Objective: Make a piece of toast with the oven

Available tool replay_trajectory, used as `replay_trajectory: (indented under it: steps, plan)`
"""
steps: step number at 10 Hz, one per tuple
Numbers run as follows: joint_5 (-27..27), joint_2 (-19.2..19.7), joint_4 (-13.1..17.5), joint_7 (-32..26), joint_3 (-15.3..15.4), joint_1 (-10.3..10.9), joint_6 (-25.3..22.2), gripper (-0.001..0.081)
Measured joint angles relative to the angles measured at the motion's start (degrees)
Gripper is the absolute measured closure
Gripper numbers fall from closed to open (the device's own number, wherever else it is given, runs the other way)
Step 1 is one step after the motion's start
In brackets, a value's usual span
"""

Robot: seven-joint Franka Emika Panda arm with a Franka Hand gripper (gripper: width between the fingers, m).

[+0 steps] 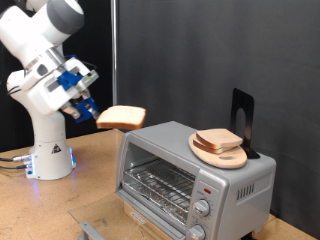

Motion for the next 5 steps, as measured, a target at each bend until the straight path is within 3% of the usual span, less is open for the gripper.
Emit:
replay_trajectory:
  steps: [2, 5]
  plan:
    - [-3.4, 2.5, 1.1, -1.0, -2.0, -2.4, -1.4, 0.0313]
    - [-0.6, 2.6, -0.5, -2.7, -1.3, -1.3, 0.6, 0.0313]
